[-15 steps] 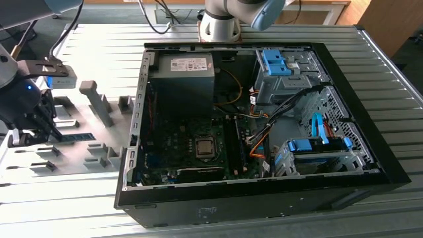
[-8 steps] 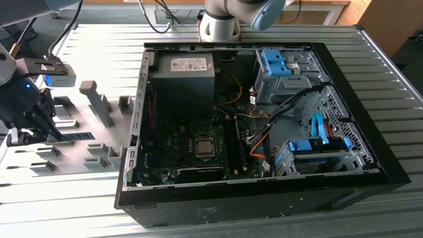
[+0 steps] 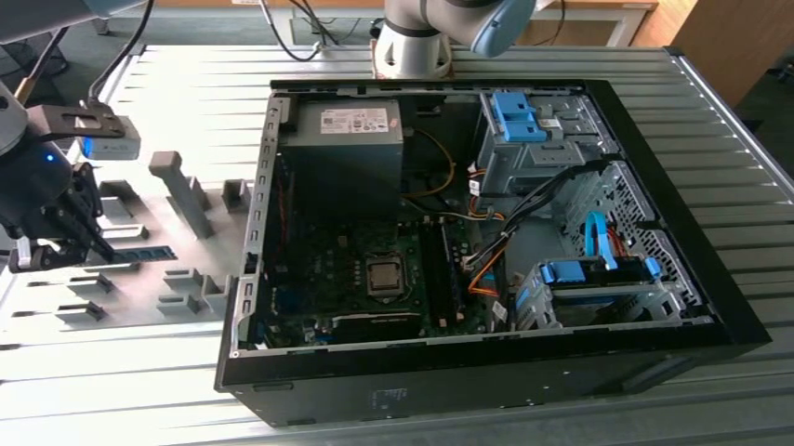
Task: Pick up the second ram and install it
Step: 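Pick up the second ram and move it above second insertion slot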
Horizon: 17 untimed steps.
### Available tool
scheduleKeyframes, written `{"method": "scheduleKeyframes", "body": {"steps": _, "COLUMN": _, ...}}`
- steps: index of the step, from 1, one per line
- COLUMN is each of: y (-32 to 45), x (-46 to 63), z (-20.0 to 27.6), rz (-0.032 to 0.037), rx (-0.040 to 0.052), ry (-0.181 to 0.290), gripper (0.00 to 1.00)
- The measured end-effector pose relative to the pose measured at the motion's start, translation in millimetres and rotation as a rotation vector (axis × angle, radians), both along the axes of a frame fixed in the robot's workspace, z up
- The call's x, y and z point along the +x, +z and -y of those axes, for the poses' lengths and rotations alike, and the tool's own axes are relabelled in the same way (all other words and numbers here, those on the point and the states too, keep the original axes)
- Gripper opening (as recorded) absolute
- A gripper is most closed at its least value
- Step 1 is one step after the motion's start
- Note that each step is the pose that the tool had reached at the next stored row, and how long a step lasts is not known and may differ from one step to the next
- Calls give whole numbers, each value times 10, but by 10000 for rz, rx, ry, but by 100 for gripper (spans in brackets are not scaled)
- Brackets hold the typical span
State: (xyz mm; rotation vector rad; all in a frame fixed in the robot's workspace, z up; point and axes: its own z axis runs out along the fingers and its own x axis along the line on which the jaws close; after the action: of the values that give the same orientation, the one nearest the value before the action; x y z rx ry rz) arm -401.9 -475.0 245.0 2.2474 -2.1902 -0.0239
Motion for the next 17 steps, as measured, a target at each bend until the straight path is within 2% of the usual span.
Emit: {"method": "scheduleKeyframes", "body": {"steps": 17, "y": 71, "x": 0, "z": 0, "rz": 0, "rx": 0, "ry": 0, "gripper": 14}}
